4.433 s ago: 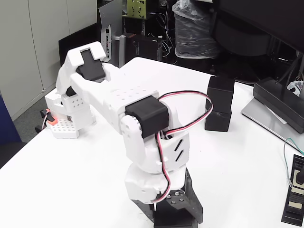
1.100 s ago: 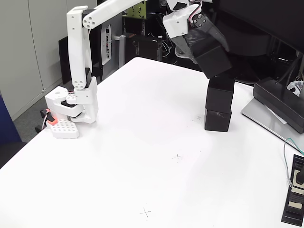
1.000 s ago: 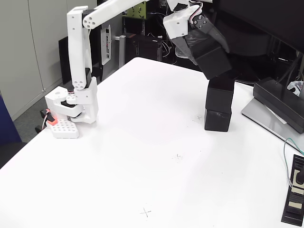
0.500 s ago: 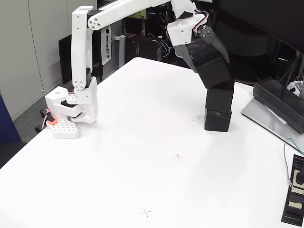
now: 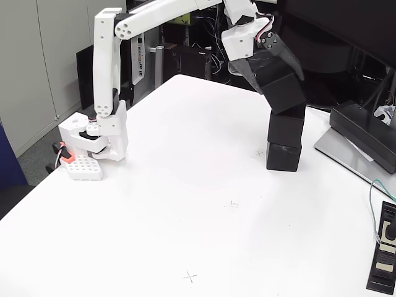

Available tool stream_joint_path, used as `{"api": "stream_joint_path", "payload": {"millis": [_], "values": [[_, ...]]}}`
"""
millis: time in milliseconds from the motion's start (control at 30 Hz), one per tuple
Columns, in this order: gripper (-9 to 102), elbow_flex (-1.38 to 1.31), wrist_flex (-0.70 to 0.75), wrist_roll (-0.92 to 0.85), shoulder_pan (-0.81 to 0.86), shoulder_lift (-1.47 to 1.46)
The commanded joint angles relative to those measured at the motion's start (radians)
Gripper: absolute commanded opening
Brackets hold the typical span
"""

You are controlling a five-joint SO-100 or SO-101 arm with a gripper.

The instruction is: Stack the 3 blocks

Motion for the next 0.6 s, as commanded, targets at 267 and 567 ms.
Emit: {"api": "stream_joint_path", "payload": {"millis": [267, 567], "values": [[-1, -0.018, -0.02, 0.006, -0.002, 0.005], [0, -0.018, -0.02, 0.003, -0.002, -0.032]]}}
